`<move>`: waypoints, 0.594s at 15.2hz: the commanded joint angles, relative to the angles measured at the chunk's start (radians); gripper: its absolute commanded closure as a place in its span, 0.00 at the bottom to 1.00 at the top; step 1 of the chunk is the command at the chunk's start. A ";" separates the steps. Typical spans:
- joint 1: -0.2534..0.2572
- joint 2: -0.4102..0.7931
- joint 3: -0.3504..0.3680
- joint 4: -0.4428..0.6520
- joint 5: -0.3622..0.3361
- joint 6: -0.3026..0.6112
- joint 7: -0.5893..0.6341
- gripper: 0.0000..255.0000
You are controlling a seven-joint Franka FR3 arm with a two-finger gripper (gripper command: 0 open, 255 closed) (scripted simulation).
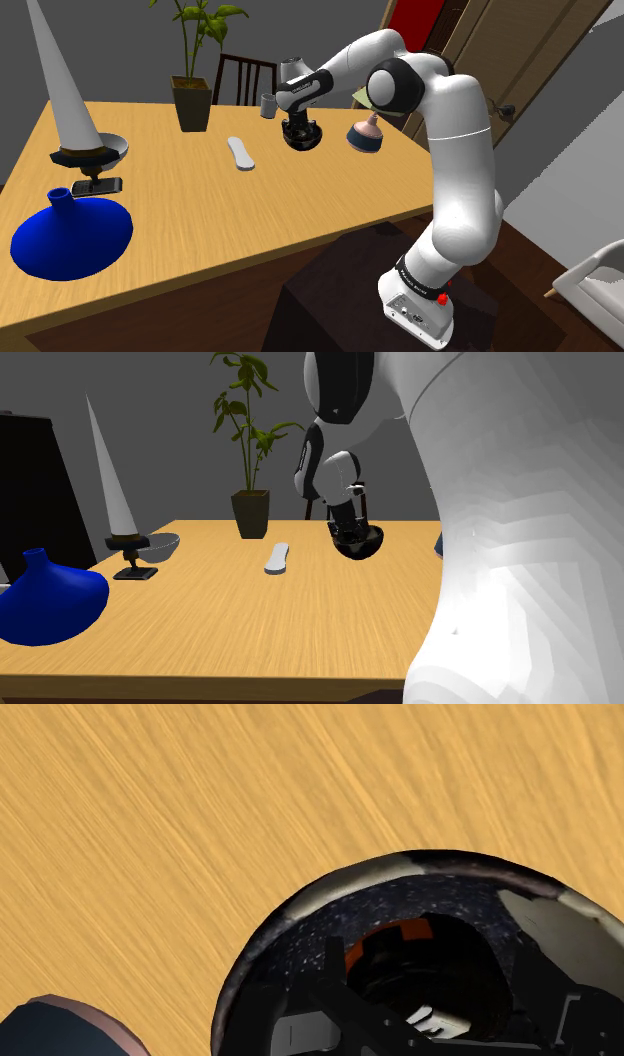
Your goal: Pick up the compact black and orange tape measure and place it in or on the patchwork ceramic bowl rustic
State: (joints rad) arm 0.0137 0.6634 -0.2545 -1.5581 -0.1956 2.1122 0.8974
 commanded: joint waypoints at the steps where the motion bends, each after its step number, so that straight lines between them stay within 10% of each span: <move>1: 0.000 0.002 0.000 -0.001 0.000 0.000 0.000 1.00; 9: 0.002 -0.014 -0.001 0.001 -0.001 -0.018 -0.004 1.00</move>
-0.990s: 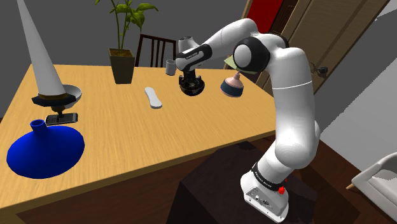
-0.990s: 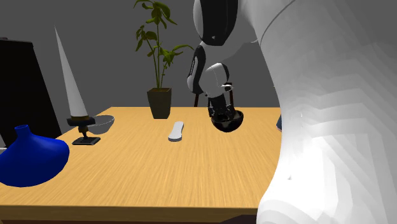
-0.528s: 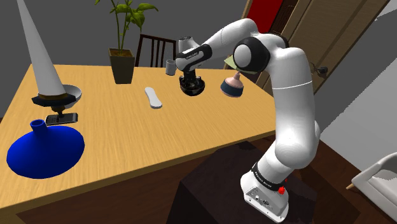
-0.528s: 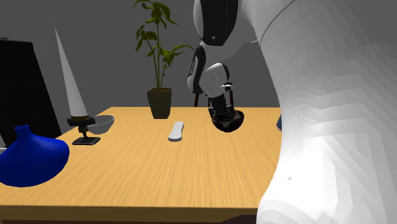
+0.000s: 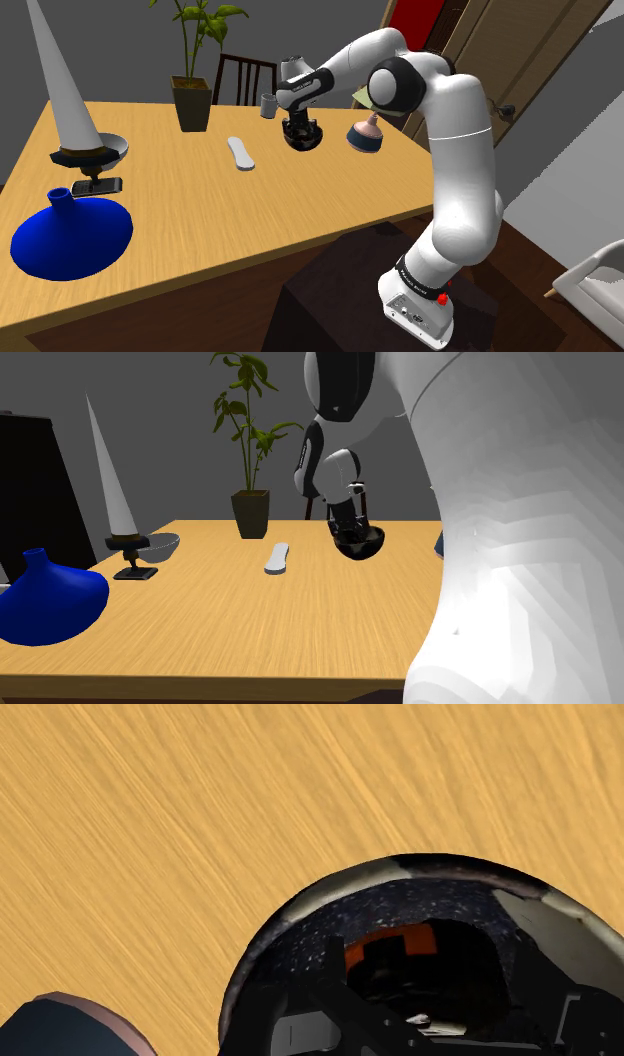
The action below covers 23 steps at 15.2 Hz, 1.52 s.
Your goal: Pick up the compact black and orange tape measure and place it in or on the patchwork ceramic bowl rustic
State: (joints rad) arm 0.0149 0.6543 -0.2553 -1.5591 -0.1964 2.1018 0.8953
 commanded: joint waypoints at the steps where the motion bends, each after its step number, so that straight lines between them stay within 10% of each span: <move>1: 0.001 -0.012 -0.001 0.005 0.000 -0.017 -0.004 1.00; 21: 0.011 -0.115 -0.009 0.091 -0.004 -0.199 -0.047 1.00; 22: 0.011 -0.115 -0.009 0.091 -0.004 -0.199 -0.047 0.00; 23: -0.036 -0.181 0.020 -0.032 0.015 -0.074 -0.219 0.00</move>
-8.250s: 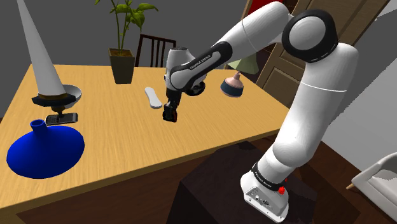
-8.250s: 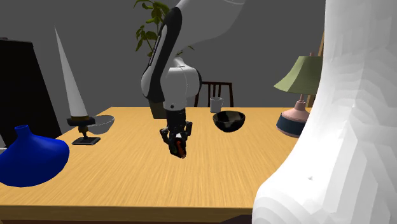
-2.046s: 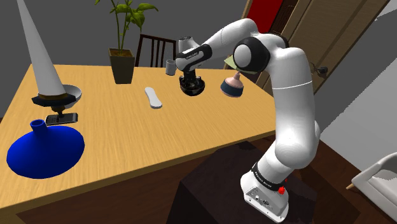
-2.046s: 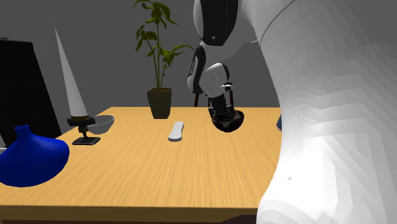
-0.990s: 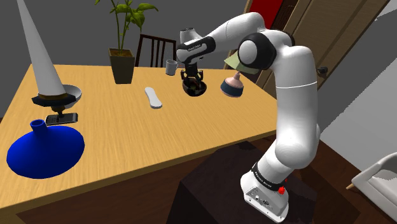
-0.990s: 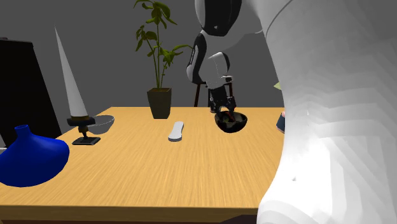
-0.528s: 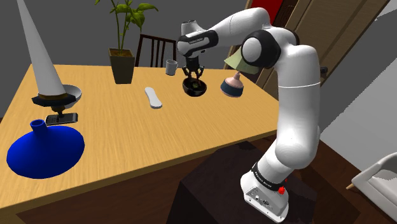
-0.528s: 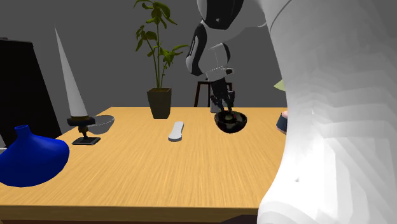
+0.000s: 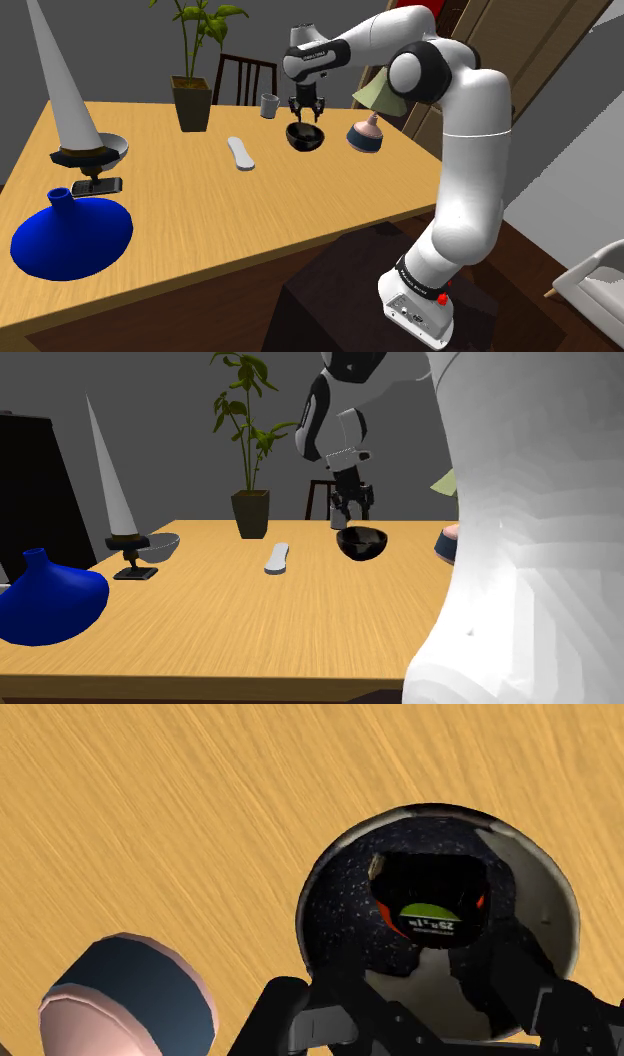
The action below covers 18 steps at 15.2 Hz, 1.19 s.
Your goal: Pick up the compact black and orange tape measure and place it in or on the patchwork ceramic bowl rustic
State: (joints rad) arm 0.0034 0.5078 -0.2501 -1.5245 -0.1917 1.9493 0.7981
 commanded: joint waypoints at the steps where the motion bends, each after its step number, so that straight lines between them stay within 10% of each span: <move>1: -0.088 -0.077 0.054 -0.156 0.049 0.184 -0.314 0.00; 6: -0.469 -0.019 0.310 -0.200 0.385 0.308 -1.394 0.00; 18: -0.464 0.044 0.319 -0.208 0.385 0.381 -1.395 0.00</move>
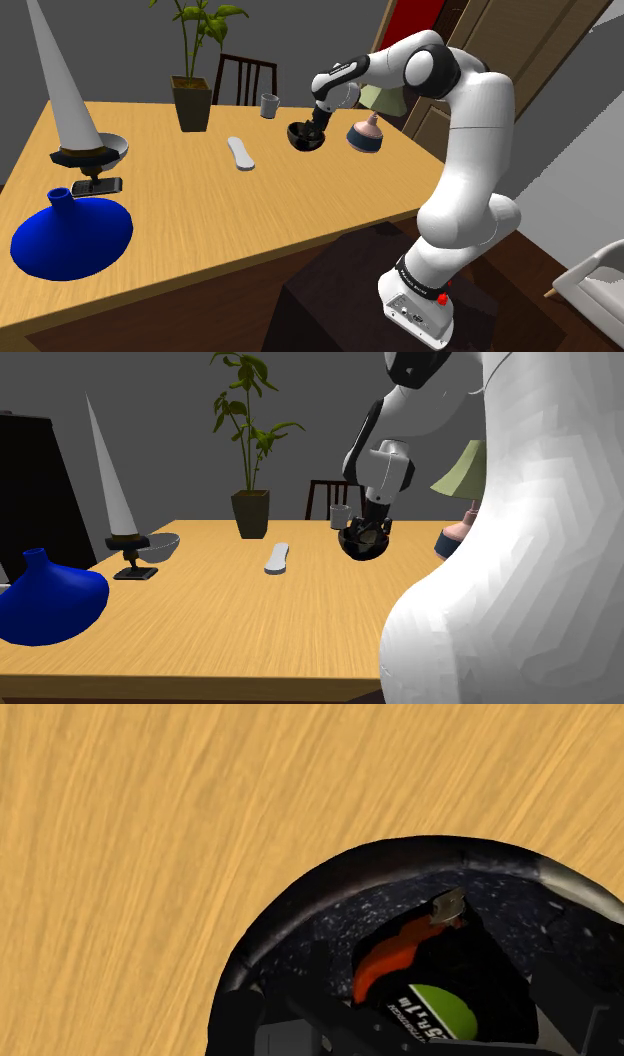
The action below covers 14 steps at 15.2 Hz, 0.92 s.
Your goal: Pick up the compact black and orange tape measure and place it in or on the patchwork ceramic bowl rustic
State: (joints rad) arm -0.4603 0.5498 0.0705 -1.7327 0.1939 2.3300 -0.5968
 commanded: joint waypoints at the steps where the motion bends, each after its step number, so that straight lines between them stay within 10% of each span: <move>1: -0.001 0.002 -0.001 0.001 0.000 0.000 0.000 0.00; 3: -0.001 0.002 -0.001 0.001 -0.001 0.000 0.000 0.00; 4: -0.001 0.002 -0.001 0.000 0.000 0.000 0.000 1.00; 14: -0.001 -0.006 -0.001 0.002 -0.001 -0.009 0.002 1.00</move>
State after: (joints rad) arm -0.4578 0.5473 0.0745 -1.7224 0.1944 2.3201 -0.5962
